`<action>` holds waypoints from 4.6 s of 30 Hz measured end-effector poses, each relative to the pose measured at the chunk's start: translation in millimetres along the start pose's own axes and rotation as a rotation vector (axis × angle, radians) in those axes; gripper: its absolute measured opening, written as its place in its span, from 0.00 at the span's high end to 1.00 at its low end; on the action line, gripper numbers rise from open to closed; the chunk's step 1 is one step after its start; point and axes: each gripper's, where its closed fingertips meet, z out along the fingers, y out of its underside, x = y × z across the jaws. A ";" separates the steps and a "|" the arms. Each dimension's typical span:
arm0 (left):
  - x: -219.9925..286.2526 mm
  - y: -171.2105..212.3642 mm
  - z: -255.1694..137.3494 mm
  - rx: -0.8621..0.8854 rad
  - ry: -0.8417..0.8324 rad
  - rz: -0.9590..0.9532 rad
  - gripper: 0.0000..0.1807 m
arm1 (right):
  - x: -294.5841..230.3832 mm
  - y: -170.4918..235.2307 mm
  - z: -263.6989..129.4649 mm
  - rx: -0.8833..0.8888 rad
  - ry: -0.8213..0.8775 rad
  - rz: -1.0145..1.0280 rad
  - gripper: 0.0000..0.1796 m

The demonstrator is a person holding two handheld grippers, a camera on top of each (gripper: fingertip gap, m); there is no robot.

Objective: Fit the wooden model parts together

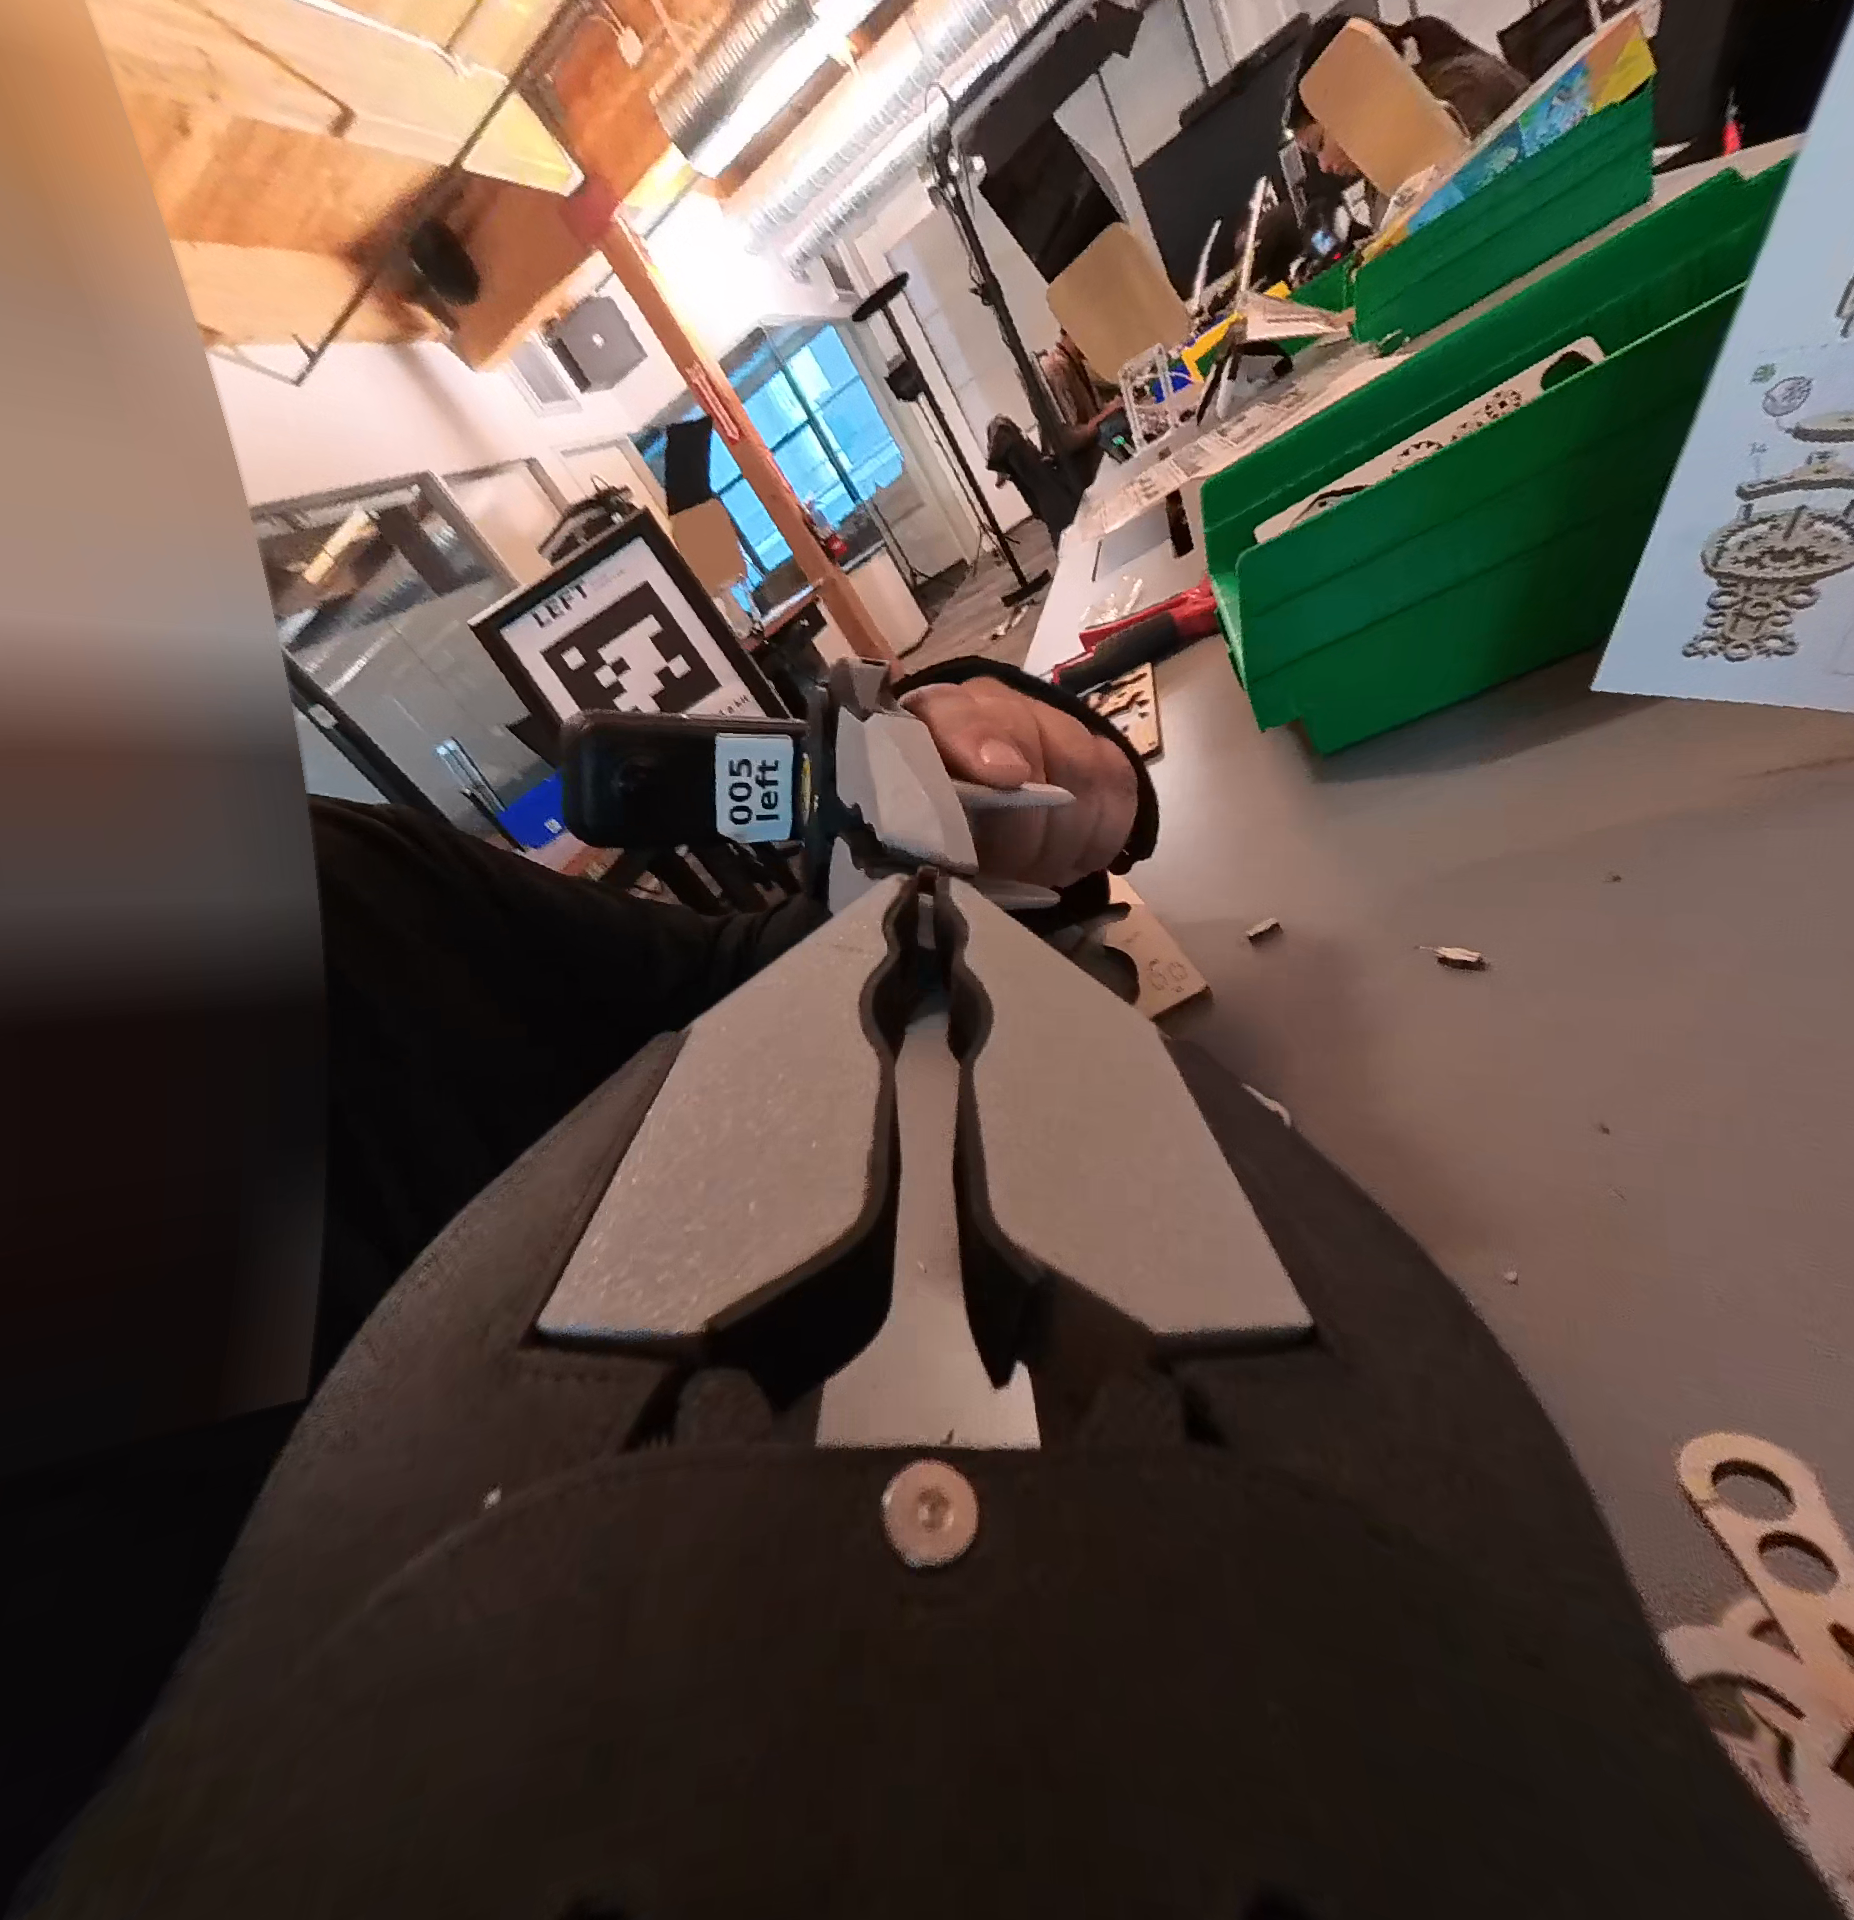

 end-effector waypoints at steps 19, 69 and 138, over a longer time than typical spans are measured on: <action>-22.1 51.7 4.2 -0.242 -0.076 -0.202 1.00 | 22.6 9.9 -1.9 -0.075 0.164 -0.069 1.00; 85.3 34.8 -38.3 -0.505 0.645 -0.592 0.97 | 18.2 98.3 23.7 -0.527 0.101 -0.235 1.00; 20.4 -16.6 -13.9 -0.017 0.493 -1.174 1.00 | -17.4 22.2 12.1 -0.161 0.052 -0.266 1.00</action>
